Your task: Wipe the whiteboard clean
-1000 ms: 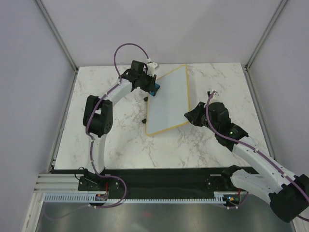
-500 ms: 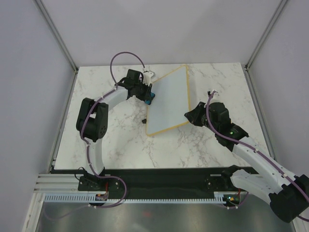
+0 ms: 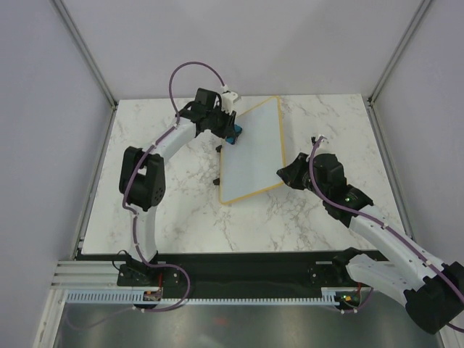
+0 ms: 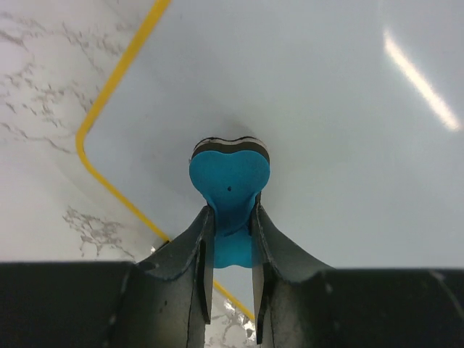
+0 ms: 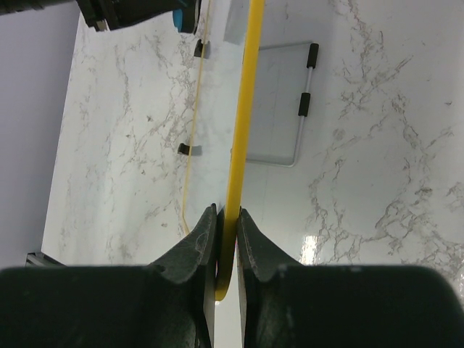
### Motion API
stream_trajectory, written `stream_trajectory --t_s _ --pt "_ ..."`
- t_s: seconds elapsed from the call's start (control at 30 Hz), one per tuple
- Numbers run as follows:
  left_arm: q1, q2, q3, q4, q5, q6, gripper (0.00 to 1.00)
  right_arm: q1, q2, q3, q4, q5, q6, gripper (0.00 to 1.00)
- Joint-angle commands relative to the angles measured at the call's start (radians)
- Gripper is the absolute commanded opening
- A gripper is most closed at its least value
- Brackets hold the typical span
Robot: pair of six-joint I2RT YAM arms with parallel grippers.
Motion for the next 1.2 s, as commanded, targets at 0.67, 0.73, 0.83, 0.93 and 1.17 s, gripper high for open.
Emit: stream_trajectory --t_s 0.67,0.73,0.83,0.93,1.17 --pt "-0.056 -0.228 -0.352 -0.034 0.211 0.062 0.02 0.012 -0.011 0.008 0.032 -0.023 -0.058 0.0" --pt "-0.057 -0.259 -0.439 -0.034 0.211 0.062 0.02 0.01 -0.009 0.008 0.035 -0.023 -0.06 0.0" --pt "-0.057 -0.321 -0.527 -0.034 0.211 0.062 0.02 0.013 -0.005 0.008 0.032 -0.019 -0.061 0.0" --pt "-0.057 -0.383 -0.581 -0.034 0.211 0.062 0.02 0.013 -0.002 0.008 0.033 -0.017 -0.061 0.0" --pt "-0.042 -0.601 -0.737 -0.088 0.2 0.157 0.02 0.01 0.001 0.005 0.033 0.004 -0.06 0.0"
